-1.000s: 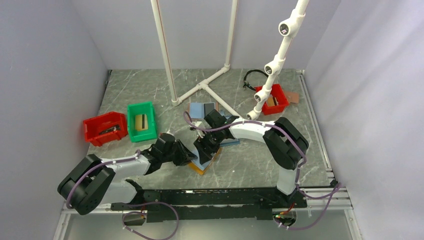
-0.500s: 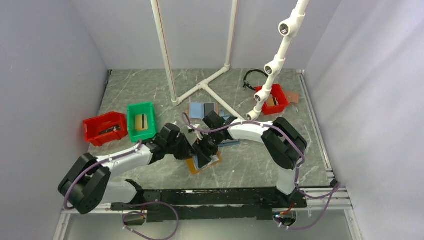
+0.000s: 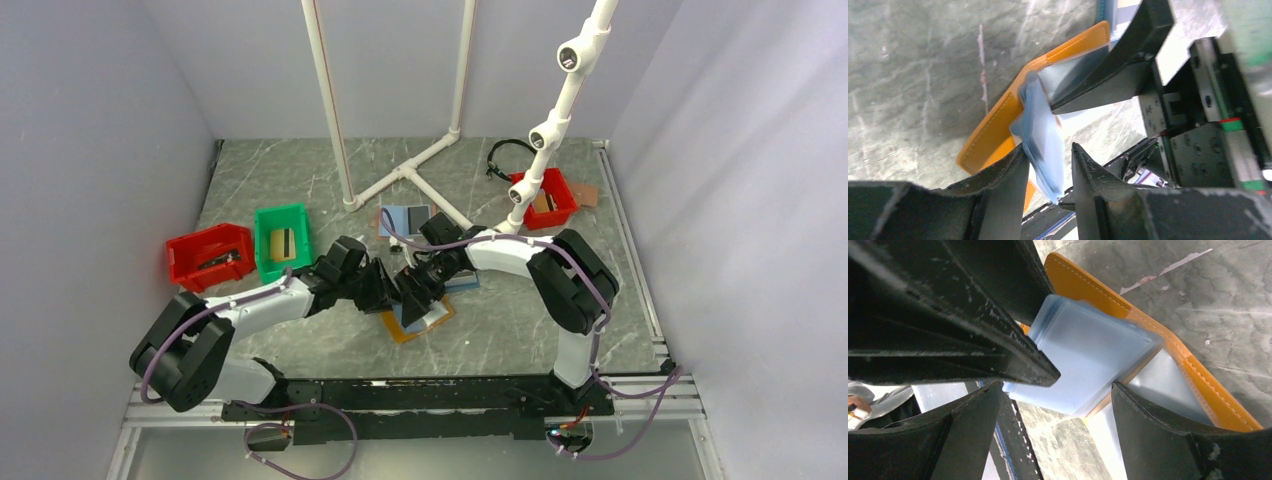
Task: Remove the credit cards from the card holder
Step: Open the card holder at the center of the board.
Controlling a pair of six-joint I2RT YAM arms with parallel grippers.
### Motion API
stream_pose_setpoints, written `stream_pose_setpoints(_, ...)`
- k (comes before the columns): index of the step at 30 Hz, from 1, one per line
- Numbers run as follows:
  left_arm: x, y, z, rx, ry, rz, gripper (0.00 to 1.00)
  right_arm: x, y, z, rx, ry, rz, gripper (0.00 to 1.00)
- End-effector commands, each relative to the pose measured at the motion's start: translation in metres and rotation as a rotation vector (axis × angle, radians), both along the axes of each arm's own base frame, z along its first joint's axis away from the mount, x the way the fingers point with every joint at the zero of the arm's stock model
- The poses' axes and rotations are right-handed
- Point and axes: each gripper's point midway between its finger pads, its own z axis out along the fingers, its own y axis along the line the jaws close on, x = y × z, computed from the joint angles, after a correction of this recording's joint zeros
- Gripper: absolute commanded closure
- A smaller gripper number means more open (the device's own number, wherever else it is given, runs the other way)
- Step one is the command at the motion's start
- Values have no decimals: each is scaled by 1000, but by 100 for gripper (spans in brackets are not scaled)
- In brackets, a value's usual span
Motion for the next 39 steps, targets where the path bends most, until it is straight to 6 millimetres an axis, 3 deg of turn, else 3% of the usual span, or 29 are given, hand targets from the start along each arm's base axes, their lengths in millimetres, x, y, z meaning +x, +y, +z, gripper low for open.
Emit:
stream_pose_setpoints(1,14,-19,27,-91,-72,-32,59,-1,4,13,47,13,-3,16)
stream_pose_setpoints(11,23,-36,22,-168,-62,-36,58,5,1,13,37,27,-47,16)
stream_pose_setpoints(18,30,-40,24,-177,-72,-21,56,14,-3,8,-2,-3,-85,21)
stream_pose_setpoints(22,34,-44,26,-201,-78,-11,54,3,2,28,83,42,-28,1)
stream_pose_setpoints(26,37,-48,26,-225,-75,-9,54,3,3,33,102,43,-28,0)
stream_pose_setpoints(31,37,-50,26,-235,-72,-10,53,10,0,23,56,26,-63,0)
stream_pose_setpoints(36,36,-47,14,-203,-44,-1,53,24,-8,10,-21,-36,-116,3)
stream_pose_setpoints(39,35,-45,1,-177,-19,8,53,33,-15,6,-56,-70,-146,18)
